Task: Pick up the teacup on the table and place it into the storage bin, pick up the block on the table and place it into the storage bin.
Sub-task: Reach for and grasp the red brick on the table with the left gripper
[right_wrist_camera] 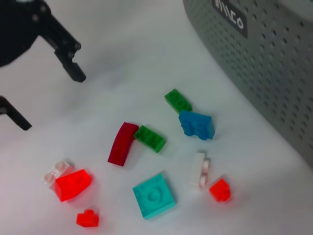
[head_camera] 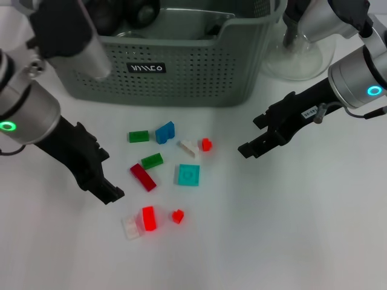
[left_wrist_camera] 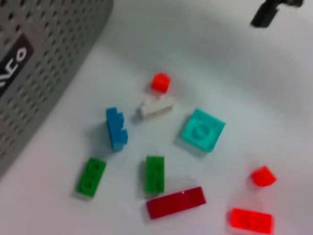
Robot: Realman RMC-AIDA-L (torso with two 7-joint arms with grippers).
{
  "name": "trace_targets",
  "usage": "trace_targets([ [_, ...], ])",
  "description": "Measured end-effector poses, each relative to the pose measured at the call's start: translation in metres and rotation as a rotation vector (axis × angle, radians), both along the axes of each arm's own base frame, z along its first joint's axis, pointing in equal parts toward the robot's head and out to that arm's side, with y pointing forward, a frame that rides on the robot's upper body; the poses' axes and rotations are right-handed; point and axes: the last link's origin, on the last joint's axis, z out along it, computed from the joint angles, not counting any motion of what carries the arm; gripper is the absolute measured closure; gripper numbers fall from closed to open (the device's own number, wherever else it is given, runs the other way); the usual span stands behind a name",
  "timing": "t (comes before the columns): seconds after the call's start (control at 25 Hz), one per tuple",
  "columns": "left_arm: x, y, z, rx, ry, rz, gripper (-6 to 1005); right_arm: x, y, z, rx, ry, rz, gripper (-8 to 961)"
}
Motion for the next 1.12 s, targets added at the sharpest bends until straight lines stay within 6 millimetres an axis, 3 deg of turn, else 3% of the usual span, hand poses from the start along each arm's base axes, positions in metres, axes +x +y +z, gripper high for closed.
trace_targets([
  [0.72,0.003,0.020,-0.050,0.121,0.024,0.146,150,0.004,0.000,0.000,0.010,-0.001,-0.005,67],
  [1.12,0.004,0.020,-0.062,0.121,0.042,0.146,148,0.006,0.000,0.000,0.012,-0.005,-0.001,67],
])
